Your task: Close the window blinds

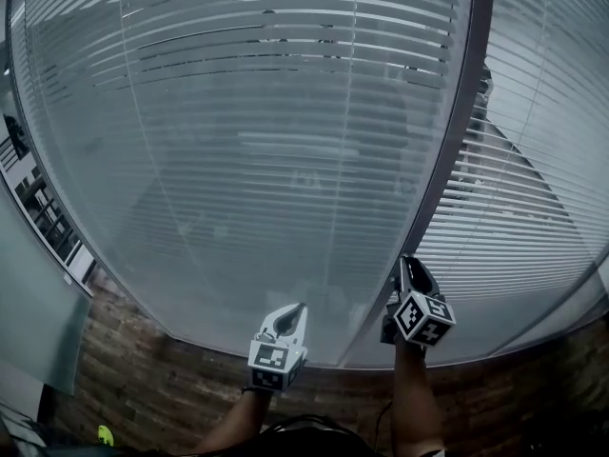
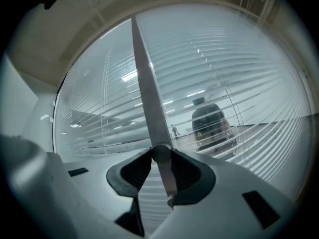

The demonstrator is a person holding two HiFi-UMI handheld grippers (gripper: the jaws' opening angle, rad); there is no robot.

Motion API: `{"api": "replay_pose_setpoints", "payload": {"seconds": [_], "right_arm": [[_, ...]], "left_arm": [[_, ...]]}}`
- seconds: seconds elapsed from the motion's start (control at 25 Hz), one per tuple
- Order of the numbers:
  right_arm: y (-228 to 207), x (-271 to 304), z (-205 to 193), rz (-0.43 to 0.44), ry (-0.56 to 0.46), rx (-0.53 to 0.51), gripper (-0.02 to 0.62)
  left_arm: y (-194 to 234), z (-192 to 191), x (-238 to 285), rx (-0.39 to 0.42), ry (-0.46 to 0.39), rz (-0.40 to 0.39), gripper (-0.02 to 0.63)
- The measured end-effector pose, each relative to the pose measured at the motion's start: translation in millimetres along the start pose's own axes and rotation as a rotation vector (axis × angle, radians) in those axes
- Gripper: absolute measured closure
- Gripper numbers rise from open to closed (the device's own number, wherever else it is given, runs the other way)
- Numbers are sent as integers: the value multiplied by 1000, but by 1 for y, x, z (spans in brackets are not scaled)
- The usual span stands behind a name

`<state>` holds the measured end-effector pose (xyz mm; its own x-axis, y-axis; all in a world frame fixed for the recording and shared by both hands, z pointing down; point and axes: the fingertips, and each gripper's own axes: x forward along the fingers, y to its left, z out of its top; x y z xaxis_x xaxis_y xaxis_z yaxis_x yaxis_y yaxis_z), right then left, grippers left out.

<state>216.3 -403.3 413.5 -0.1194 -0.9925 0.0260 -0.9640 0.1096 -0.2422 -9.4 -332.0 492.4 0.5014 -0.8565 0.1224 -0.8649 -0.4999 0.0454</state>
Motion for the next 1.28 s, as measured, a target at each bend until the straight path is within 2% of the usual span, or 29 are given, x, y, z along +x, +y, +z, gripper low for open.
{"api": "replay_pose_setpoints", "payload": {"seconds": [0.12,0.36,0.44,0.64,0.88,0.96,1.08,1.28], "right_arm": [[-1,2,-1,5,-9,-57,469],[2,4,-1,12,22,-285,469],[4,4,0,6,36,-382,469],[10,2,-1,-34,74,-694,469],[15,4,-5,-95,108,-1177,469],[15,5,-7,-105,119,-1303,469],[15,4,-9,-100,128,-1387,469],[14,4,-8,-112,127,-1391,469]], "left_arm": [[1,0,-1,0,0,4,604],[3,-3,2,16,-27,4,604],[4,-4,0,8,-3,5,606],[4,-3,-3,-3,6,10,604],[3,-1,-1,2,6,3,606],[2,0,-1,5,5,0,604],[0,1,-1,9,3,-6,604],[1,-1,0,30,7,-14,604]]}}
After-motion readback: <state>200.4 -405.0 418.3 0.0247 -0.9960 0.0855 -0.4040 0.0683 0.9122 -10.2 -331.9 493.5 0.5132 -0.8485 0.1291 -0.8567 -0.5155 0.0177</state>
